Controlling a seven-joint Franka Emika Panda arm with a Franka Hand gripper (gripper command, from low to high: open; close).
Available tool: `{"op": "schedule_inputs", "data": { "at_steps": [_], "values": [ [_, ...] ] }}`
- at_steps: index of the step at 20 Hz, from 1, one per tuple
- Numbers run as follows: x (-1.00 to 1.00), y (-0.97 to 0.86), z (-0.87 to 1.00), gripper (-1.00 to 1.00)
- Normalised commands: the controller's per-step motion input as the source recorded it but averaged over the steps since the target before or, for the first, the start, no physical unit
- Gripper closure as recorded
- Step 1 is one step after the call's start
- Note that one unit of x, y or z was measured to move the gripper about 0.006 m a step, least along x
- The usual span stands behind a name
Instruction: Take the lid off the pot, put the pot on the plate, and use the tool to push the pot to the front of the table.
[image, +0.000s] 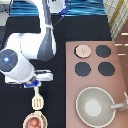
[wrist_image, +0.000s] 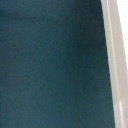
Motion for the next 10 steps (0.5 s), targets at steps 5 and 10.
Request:
{"op": "schedule_inputs", "data": {
  "at_steps": [5, 10],
  "values": [
    [-1.00, 0.00, 0.37, 1.00],
    [-1.00, 0.00, 0.21, 1.00]
  ]
}}
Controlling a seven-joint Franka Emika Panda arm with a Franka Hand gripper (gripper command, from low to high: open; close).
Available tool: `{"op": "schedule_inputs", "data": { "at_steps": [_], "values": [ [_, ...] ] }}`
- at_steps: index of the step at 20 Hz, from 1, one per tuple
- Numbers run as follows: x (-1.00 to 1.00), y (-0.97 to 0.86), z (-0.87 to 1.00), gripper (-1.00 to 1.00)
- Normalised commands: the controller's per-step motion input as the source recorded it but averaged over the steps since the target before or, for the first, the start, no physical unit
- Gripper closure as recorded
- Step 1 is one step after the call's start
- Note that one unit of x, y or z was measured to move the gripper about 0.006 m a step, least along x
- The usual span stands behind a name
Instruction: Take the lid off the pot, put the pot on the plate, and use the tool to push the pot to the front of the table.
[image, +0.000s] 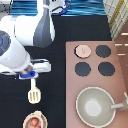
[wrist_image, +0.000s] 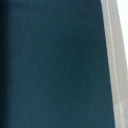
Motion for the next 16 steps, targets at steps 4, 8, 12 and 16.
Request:
{"op": "schedule_inputs", "data": {
  "at_steps": [4, 8, 12, 16],
  "values": [
    [-1.00, 0.00, 0.20, 1.00],
    [-1.00, 0.00, 0.09, 1.00],
    [-1.00, 0.00, -0.15, 1.00],
    [-1.00, 0.10, -0.65, 1.00]
  ]
}}
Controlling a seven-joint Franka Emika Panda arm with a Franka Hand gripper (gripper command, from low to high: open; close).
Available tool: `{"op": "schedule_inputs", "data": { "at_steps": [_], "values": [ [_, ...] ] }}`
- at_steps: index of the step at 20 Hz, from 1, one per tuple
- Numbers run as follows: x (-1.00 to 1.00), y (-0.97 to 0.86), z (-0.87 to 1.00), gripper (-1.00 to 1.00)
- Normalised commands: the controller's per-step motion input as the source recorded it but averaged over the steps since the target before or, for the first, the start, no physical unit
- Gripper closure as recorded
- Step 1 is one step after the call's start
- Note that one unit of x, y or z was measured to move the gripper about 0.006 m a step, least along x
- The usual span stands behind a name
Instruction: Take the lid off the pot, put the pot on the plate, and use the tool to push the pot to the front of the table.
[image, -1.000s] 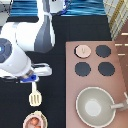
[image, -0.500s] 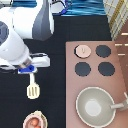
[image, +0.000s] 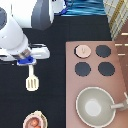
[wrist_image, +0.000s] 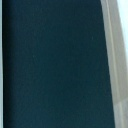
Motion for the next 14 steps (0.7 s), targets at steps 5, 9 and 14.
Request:
{"op": "schedule_inputs", "data": {
  "at_steps": [5, 9, 14],
  "values": [
    [-0.99, 0.26, -0.92, 1.00],
    [-0.88, 0.26, -0.84, 1.00],
    [-0.70, 0.24, -0.59, 1.00]
  ]
}}
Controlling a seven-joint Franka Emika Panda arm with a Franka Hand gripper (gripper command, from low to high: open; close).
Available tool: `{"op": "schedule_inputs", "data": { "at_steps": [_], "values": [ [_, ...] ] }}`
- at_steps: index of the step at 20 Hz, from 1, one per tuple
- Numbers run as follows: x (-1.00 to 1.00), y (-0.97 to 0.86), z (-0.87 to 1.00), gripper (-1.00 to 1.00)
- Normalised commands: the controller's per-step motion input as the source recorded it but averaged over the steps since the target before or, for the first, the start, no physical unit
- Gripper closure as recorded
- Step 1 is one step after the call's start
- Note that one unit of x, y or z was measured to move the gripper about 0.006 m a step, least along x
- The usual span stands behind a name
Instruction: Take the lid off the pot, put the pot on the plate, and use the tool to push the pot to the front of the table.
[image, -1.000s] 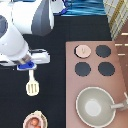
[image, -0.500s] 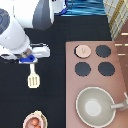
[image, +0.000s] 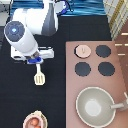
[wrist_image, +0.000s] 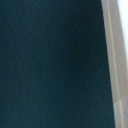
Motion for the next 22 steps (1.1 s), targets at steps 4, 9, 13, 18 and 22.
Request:
{"op": "schedule_inputs", "data": {
  "at_steps": [4, 9, 13, 18, 22],
  "values": [
    [-0.58, 0.22, -0.41, 1.00],
    [-0.47, 0.30, 0.19, -1.00],
    [-0.28, 0.39, 0.83, -1.00],
    [-0.12, 0.35, 0.91, -1.00],
    [0.12, 0.52, 0.92, -1.00]
  ]
}}
